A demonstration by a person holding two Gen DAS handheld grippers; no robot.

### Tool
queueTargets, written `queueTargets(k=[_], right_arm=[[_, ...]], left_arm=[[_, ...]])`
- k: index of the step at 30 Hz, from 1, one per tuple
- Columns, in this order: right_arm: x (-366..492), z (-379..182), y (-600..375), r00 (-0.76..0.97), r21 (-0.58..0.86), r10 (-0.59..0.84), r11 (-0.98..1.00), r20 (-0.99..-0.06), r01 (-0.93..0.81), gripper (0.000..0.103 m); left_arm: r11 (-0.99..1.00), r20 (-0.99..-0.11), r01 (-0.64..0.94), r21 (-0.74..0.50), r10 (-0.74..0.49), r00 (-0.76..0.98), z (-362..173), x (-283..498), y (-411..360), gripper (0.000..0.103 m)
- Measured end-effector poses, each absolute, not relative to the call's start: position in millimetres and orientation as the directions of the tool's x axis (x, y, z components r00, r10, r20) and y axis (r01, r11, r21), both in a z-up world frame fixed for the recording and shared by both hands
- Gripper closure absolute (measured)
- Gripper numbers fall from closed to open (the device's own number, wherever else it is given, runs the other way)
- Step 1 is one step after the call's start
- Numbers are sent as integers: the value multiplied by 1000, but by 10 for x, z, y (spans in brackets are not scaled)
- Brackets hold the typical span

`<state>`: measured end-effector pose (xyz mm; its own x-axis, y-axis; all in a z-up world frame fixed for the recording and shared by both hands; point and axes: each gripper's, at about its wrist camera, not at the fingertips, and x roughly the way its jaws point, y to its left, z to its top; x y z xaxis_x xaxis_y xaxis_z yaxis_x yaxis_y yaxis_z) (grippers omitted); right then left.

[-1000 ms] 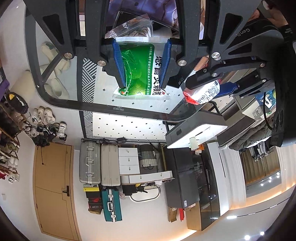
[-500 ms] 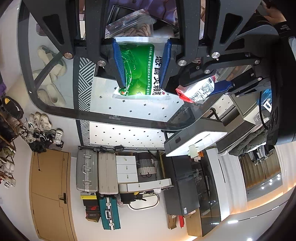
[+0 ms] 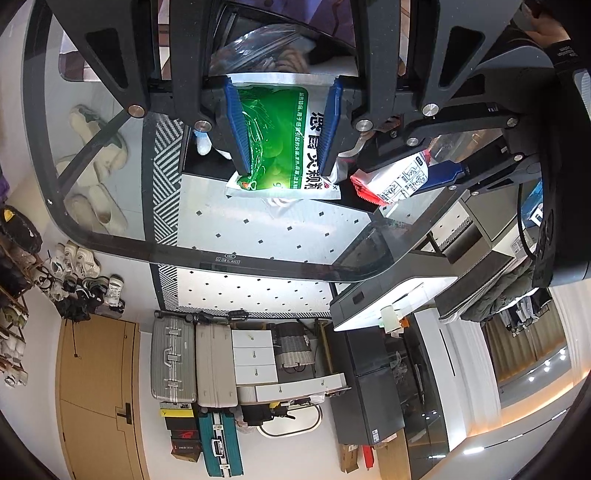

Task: Organize soft objects
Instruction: 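Lift and carry both packets over the black box with both grippers, then lower both packets into the box and open both grippers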

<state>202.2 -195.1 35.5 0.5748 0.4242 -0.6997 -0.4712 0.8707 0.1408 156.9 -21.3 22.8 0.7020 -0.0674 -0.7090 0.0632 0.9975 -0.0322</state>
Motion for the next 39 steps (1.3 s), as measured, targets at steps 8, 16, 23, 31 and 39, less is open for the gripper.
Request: queueTargets(k=[8, 16, 23, 31, 39], right_arm=[[2111, 145, -1936, 542, 156, 417, 873, -729, -462, 67], [2139, 103, -1999, 544, 172, 424, 875, -724, -452, 67], [2128, 113, -2130, 538, 205, 439, 875, -719, -439, 64], [2044, 196, -2256, 560, 210, 443, 877, -700, -432, 53], [1882, 361, -2345, 603, 189, 439, 881, -666, -433, 35]], left_arm=[[997, -711, 70, -18, -62, 701, 234, 1583, -213, 60], [995, -709, 97, -21, -83, 700, 250, 1568, -280, 60], [993, -708, 119, -22, -99, 699, 279, 1554, -311, 60], [991, -705, 130, -36, -117, 699, 283, 1524, -302, 49], [988, -700, 150, -27, -126, 703, 295, 1404, -336, 28]])
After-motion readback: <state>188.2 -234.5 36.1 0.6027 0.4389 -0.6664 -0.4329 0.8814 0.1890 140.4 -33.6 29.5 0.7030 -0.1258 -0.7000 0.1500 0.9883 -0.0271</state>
